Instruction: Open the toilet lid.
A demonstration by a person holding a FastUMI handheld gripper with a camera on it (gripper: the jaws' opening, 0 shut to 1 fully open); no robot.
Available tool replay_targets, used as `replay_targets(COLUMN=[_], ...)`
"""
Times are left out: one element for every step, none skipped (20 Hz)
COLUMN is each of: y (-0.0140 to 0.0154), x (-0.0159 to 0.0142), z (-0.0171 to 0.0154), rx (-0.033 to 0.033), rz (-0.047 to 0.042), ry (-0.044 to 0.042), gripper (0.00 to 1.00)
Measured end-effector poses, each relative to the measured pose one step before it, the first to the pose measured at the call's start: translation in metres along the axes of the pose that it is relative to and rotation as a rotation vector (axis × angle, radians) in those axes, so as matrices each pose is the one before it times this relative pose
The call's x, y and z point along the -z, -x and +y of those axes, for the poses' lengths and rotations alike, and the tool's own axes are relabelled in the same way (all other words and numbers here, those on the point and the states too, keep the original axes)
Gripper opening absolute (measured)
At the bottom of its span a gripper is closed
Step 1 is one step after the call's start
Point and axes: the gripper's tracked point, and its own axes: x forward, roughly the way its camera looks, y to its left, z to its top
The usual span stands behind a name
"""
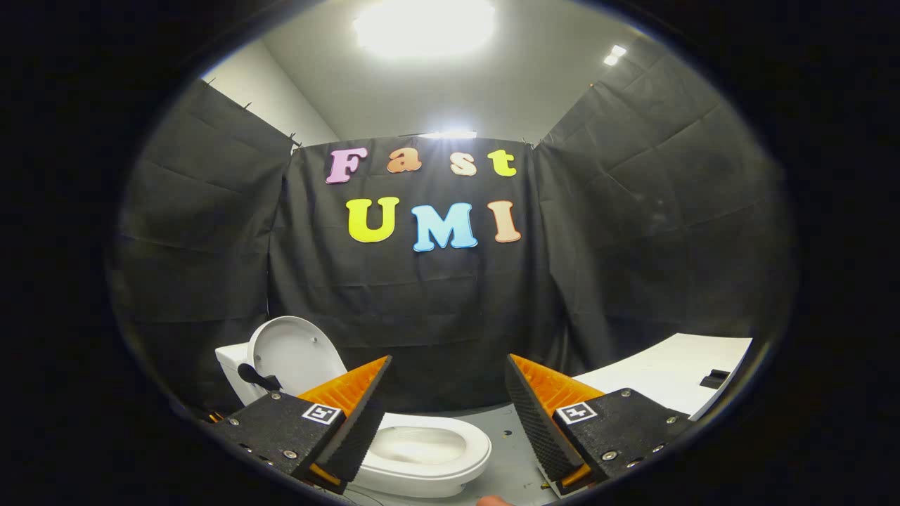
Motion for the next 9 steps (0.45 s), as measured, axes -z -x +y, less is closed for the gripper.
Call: replay_targets(y=[0.00003,-0.00152,-0.00119,-0.00116,0.00043,-0.00023,0.00005,0.00005,0.00003], x=[0.00329,0.00264,0.00116,0.00118,-0.00001,0.00066,0.00024,0.00132,0.00095], z=[0.00027,-0.00055,-0.00020,0.00019,0.00035,0.00055,0.00046,0.00011,-0.00057], rx=[0.00077,0.00007,0.00041,-0.00094,-0.00183,-0.00190,-0.00111,0.00006,-0.00027], rz=[0.00751,0.00461,0.00414,0.00075,-0.00160,-0.00226,-0.00022,0.00036,0.00059], ry=[-0.00480,-0.00322,-0.00160,-0.00103,0.00025,-0.00030,-0.00052,-0.00179,-0.00171], gripper=[0.95,0.95,0.95,0.95,0.95,0.95,0.95,0.95,0.95])
